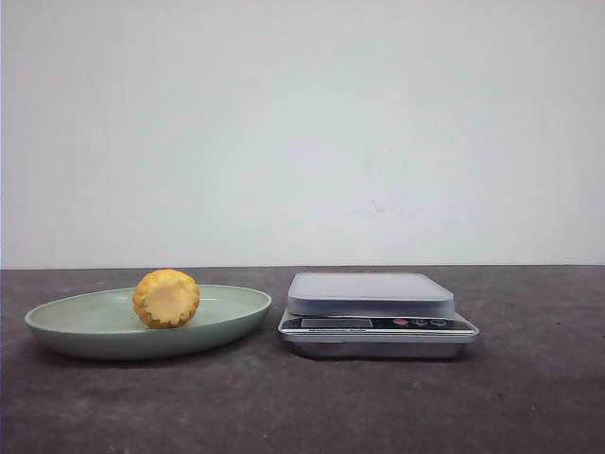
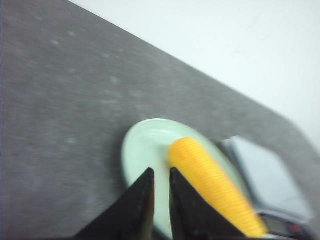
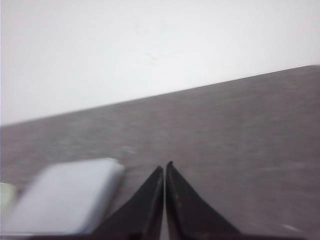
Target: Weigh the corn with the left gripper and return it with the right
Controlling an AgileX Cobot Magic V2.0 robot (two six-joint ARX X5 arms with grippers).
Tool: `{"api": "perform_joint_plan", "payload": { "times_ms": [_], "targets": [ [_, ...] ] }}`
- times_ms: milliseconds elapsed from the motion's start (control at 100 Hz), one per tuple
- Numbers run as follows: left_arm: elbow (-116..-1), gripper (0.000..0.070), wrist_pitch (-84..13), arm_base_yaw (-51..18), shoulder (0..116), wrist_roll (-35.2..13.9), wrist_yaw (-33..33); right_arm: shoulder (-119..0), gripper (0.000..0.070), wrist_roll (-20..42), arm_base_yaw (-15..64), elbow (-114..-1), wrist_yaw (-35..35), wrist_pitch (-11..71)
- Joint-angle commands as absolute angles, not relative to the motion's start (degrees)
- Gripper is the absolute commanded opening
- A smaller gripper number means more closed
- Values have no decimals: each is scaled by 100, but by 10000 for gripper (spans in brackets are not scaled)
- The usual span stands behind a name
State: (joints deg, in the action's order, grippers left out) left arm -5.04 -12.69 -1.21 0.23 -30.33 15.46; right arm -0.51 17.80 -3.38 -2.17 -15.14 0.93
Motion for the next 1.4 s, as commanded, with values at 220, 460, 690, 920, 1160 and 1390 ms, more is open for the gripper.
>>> {"api": "perform_joint_plan", "payload": {
  "times_ms": [220,460,690,920,1160,1390],
  "targets": [
    [-2729,14,-1850,-119,451,-3559,1957,-327,4,2213,-329,-2386,-1634,2058],
    [-5098,15,-2939,-119,2056,-2633,2403,-1352,4,1234,-301,-4237,-1518,2849],
    [-6751,19,-4263,-119,3380,-1695,2257,-2220,5,884,-270,-5662,-2154,2880],
    [-6906,505,-4235,-121,3793,-1719,2563,-2351,436,816,-272,-5900,-2075,2939],
    [-6904,678,-4412,-290,3913,-1719,2598,-2351,700,838,-270,-5898,-2080,3417],
    [-6904,678,-5347,-471,4720,-1715,2545,-2351,700,864,-270,-5883,-2047,3551]
  ]
}}
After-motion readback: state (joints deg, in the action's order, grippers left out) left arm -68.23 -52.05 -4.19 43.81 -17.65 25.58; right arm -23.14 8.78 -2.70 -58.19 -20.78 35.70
